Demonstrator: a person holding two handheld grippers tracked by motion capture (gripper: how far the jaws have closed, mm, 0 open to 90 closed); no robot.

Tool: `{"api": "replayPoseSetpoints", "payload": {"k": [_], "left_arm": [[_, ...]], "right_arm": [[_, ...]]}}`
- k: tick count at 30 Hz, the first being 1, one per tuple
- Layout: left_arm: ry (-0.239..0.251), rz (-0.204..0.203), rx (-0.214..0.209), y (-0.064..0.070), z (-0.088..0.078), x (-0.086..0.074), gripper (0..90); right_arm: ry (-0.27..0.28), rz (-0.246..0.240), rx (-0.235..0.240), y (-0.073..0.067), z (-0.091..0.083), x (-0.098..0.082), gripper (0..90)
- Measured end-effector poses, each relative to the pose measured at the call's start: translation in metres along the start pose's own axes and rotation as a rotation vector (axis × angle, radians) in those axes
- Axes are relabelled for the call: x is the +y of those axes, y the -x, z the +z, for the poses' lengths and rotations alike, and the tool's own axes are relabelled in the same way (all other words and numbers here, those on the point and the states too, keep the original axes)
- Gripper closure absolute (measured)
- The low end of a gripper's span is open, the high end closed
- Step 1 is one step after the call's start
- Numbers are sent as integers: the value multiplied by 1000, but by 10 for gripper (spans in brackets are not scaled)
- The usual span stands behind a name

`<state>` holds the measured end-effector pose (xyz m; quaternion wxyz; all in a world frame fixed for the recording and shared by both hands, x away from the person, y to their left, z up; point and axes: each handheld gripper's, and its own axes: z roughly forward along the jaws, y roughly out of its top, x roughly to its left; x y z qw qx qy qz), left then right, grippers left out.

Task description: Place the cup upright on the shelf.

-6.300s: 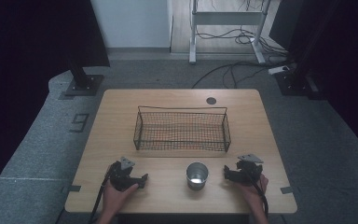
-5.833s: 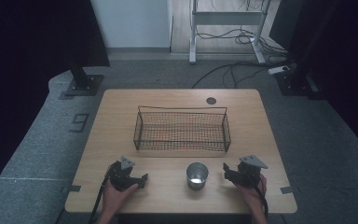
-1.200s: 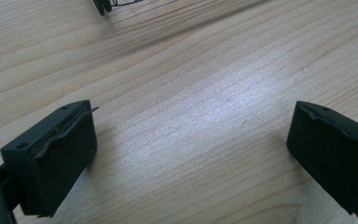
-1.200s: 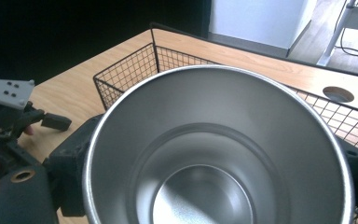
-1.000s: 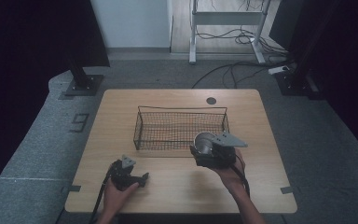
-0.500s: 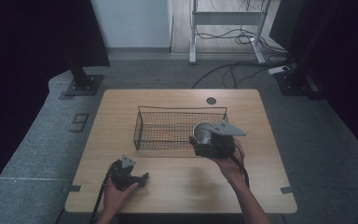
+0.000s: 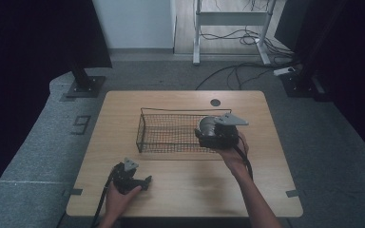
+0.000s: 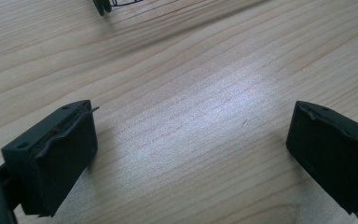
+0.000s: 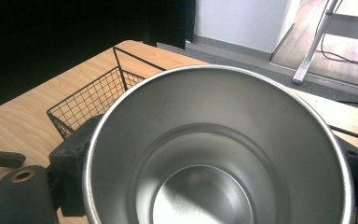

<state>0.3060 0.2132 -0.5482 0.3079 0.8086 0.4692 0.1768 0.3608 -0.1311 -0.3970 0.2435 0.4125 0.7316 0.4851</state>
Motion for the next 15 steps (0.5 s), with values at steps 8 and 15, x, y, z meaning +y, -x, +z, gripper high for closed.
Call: {"api": "replayPoseSetpoints", "payload": {"k": [8, 15], "left_arm": [[0, 0, 0, 0, 0, 0, 16], [-1, 0, 0, 0, 0, 0, 16]], "right_arm": [[-13, 0, -8, 9, 11, 6, 138], [-19, 13, -19, 18, 21, 9, 138]]}}
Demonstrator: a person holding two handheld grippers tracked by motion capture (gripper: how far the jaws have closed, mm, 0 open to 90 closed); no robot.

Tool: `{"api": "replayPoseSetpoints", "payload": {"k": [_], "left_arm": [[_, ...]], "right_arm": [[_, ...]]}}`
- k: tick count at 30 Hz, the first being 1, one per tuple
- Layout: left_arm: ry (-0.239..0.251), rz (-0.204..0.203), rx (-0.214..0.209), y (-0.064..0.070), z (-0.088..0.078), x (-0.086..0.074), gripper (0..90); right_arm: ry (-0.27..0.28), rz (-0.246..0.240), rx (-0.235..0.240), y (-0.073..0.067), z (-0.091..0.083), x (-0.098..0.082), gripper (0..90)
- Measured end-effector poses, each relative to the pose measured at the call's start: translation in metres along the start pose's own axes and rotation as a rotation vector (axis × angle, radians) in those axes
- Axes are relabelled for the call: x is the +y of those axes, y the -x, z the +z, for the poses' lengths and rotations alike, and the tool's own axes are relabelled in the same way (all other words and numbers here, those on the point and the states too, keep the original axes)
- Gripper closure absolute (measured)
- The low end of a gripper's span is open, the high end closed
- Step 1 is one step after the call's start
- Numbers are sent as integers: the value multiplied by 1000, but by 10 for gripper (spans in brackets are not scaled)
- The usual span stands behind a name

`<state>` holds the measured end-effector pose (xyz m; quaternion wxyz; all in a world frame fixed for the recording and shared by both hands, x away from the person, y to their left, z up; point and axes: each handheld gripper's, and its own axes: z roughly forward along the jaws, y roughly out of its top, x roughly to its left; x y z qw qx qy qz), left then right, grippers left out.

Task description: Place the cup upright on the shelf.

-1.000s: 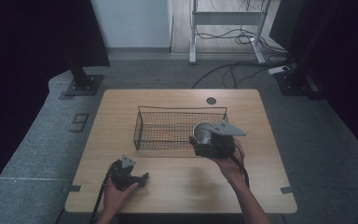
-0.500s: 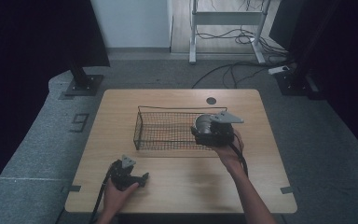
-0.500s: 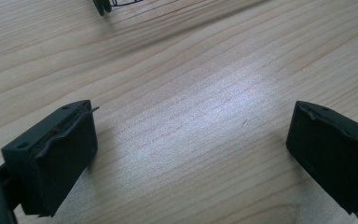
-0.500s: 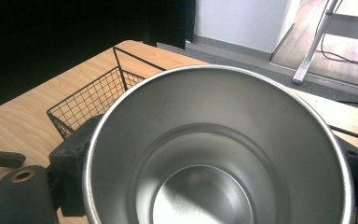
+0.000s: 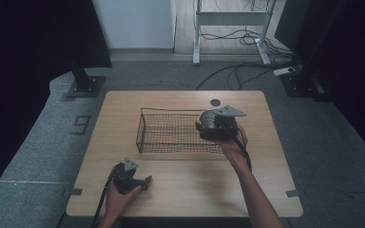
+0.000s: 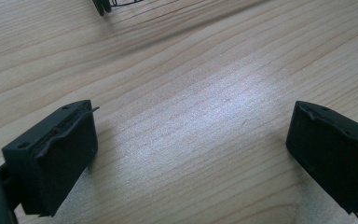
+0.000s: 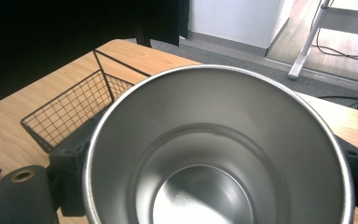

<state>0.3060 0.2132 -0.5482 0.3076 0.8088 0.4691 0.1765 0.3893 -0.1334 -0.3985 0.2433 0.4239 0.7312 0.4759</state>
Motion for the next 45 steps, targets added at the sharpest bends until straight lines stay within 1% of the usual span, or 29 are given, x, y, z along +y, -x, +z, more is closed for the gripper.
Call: {"api": "replayPoseSetpoints", "payload": {"k": [3, 6, 7, 9, 13, 19, 20, 26, 27, 28, 30, 32, 35, 36, 38, 42, 45], "left_arm": [[0, 0, 0, 0, 0, 0, 16], [0, 0, 0, 0, 0, 0, 16], [0, 0, 0, 0, 0, 0, 16], [0, 0, 0, 0, 0, 0, 16], [1, -1, 0, 0, 0, 0, 16], [1, -1, -1, 0, 0, 0, 17], [0, 1, -1, 0, 0, 0, 17], [3, -3, 0, 0, 0, 0, 17], [1, -1, 0, 0, 0, 0, 17], [1, -1, 0, 0, 0, 0, 17], [1, -1, 0, 0, 0, 0, 17], [1, 0, 0, 0, 0, 0, 17], [1, -1, 0, 0, 0, 0, 17], [1, -1, 0, 0, 0, 0, 17], [1, -1, 0, 0, 0, 0, 17], [1, 0, -1, 0, 0, 0, 18], [1, 0, -1, 0, 0, 0, 19]], "right_arm": [[-3, 14, -12, 6, 5, 0, 138], [-6, 22, -13, 9, 8, 1, 139], [-9, 24, -15, 11, 11, 2, 138], [-10, 24, -17, 11, 12, 2, 138], [-23, 16, -21, 13, 21, 4, 138], [-28, 38, -23, 17, 28, 4, 138], [-35, 37, -30, 18, 33, 3, 138], [-55, 33, -37, 21, 43, 1, 138], [-59, 37, -35, 22, 47, 0, 138], [-59, 37, -35, 22, 47, 0, 138], [-68, 51, -35, 23, 53, -3, 138], [-70, 53, -35, 23, 54, -3, 138], [-92, 51, -35, 23, 61, -7, 138], [-92, 51, -35, 23, 61, -7, 138], [-99, 73, -22, 24, 65, -11, 138], [-119, 70, -29, 24, 70, -17, 138], [-131, 79, -31, 25, 75, -21, 137]]}}
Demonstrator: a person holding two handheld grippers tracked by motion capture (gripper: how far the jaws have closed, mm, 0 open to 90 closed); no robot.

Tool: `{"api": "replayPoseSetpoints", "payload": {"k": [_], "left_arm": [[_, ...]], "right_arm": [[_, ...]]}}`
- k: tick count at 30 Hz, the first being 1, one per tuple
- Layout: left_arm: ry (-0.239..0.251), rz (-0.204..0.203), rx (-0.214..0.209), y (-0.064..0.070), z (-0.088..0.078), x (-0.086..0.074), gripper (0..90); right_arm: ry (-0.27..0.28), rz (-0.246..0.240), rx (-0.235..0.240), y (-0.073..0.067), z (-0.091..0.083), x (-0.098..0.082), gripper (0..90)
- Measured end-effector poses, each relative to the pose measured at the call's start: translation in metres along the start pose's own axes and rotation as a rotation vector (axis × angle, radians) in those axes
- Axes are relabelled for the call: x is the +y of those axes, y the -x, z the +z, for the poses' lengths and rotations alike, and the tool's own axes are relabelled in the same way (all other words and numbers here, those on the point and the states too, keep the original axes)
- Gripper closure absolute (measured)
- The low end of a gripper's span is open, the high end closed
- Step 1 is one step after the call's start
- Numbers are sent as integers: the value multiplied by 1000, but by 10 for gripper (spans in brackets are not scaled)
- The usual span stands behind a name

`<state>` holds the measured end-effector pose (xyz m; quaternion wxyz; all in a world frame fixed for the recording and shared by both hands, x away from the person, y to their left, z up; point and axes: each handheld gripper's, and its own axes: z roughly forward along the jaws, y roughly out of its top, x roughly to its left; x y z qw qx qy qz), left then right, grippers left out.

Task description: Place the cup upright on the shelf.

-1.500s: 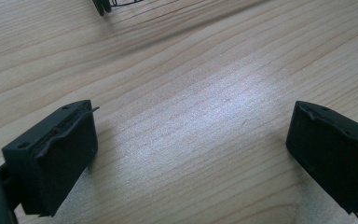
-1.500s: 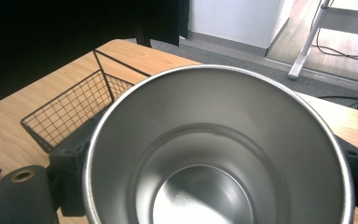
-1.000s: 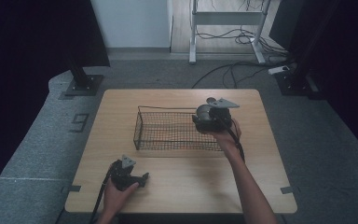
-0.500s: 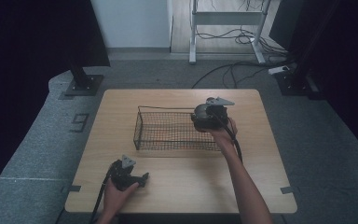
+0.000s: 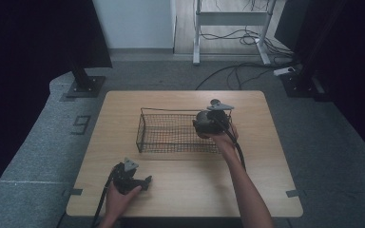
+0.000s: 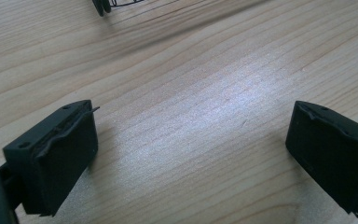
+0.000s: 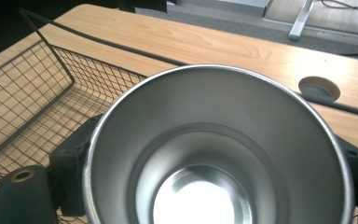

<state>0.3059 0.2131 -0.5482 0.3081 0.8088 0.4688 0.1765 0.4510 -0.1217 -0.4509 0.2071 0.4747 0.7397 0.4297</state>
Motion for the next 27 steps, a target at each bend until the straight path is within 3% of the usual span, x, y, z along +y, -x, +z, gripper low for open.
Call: {"api": "replayPoseSetpoints", "payload": {"k": [14, 27], "left_arm": [[0, 1, 0, 0, 0, 0, 21], [1, 2, -1, 0, 0, 0, 23]], "right_arm": [[-51, 40, -23, 9, 14, -11, 137], [-96, 33, -36, 8, 23, -16, 137]]}}
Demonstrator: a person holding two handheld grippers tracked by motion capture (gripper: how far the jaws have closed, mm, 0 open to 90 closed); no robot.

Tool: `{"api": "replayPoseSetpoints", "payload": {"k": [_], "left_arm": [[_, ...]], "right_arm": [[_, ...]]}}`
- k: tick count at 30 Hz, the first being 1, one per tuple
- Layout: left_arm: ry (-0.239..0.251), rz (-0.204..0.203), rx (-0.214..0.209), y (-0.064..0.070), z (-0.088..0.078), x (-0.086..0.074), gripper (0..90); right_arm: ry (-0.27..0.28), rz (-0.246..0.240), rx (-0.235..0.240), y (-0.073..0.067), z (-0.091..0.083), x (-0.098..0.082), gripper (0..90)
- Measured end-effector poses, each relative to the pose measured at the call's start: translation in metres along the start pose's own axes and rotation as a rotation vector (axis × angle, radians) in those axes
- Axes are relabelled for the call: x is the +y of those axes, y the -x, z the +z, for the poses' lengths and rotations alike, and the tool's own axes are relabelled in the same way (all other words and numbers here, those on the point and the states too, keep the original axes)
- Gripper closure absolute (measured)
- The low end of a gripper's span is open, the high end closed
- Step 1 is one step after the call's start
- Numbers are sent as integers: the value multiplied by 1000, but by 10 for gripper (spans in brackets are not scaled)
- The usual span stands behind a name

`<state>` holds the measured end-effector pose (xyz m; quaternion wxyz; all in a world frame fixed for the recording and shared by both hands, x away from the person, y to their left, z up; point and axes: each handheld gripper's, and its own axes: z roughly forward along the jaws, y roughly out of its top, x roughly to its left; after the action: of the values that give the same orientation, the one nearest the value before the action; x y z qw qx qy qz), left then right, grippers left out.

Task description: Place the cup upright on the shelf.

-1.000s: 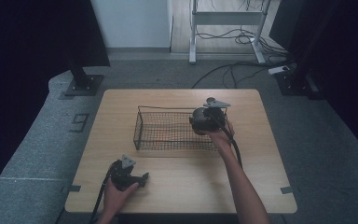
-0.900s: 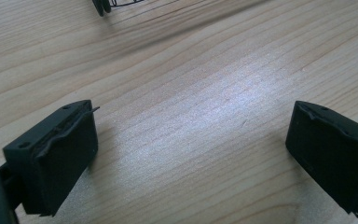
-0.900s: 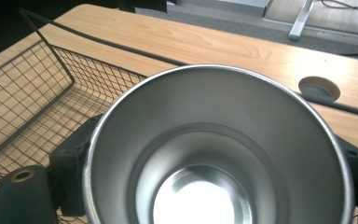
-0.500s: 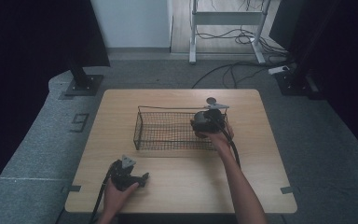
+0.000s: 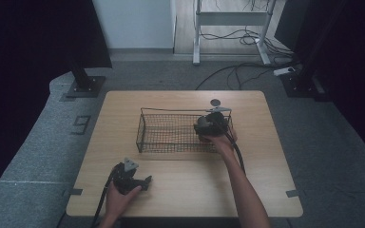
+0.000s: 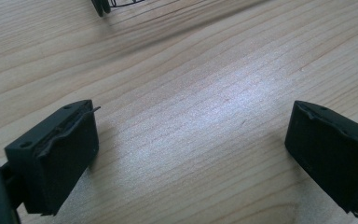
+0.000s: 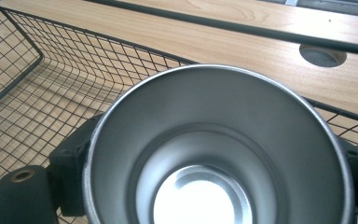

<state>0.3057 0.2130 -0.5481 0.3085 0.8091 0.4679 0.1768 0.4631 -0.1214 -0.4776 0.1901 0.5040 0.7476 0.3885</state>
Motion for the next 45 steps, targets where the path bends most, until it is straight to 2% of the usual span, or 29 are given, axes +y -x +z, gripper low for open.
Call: {"api": "replayPoseSetpoints", "payload": {"k": [13, 27, 34, 40, 45], "left_arm": [[0, 0, -1, 0, 0, 0, 24], [1, 1, -1, 0, 0, 0, 27], [1, 1, -1, 0, 0, 0, 28], [1, 2, -2, 0, 0, 0, 29], [1, 2, -1, 0, 0, 0, 29]], "right_arm": [[-45, 9, -4, 1, 5, -3, 137], [-50, -9, -3, 1, 7, -7, 137], [-85, -12, 2, 1, 10, -7, 136], [-111, -23, -28, 1, 12, -5, 135], [-139, -26, -20, 1, 15, -5, 134]]}}
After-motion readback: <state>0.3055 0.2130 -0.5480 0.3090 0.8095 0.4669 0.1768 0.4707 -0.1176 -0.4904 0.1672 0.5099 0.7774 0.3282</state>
